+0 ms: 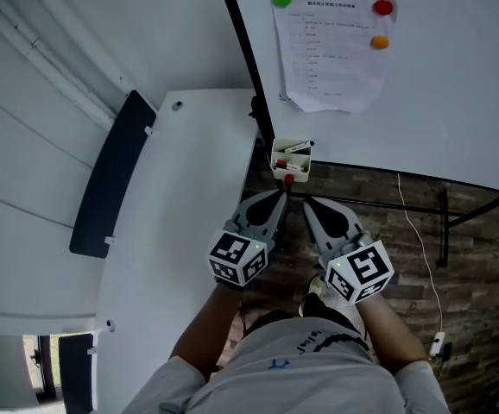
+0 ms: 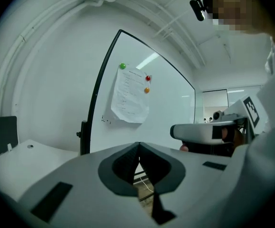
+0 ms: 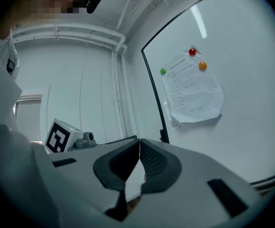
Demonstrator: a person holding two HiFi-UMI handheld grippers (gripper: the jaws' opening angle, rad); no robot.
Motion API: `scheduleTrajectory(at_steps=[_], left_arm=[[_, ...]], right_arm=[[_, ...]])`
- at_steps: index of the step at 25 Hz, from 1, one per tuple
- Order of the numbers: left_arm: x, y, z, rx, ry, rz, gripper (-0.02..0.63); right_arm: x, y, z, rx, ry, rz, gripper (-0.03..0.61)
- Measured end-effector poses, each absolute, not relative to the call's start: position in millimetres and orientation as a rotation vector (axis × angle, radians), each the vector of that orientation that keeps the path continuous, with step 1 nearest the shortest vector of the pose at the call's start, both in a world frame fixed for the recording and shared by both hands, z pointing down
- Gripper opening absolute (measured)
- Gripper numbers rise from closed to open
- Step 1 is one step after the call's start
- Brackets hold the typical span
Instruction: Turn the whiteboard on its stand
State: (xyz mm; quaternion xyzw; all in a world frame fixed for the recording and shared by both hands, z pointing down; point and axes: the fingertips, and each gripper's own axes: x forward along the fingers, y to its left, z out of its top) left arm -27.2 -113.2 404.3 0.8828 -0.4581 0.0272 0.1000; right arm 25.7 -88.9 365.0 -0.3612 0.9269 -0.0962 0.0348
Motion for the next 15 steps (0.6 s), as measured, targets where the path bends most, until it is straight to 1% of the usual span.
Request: scheduleTrajectory(at_steps=[7, 15], left_arm=[[-43.2, -164.3, 414.0, 2.563, -1.446, 0.125, 0.011], [-88.8, -219.4, 416.5, 2.583, -1.457, 0.048, 0.011]], right_arm=[[12.5, -140.7, 379.4, -1.02, 2.866, -0.362, 0.014], [-22.7, -189.8, 379.3, -1.019, 2.891, -0.344, 0.014]])
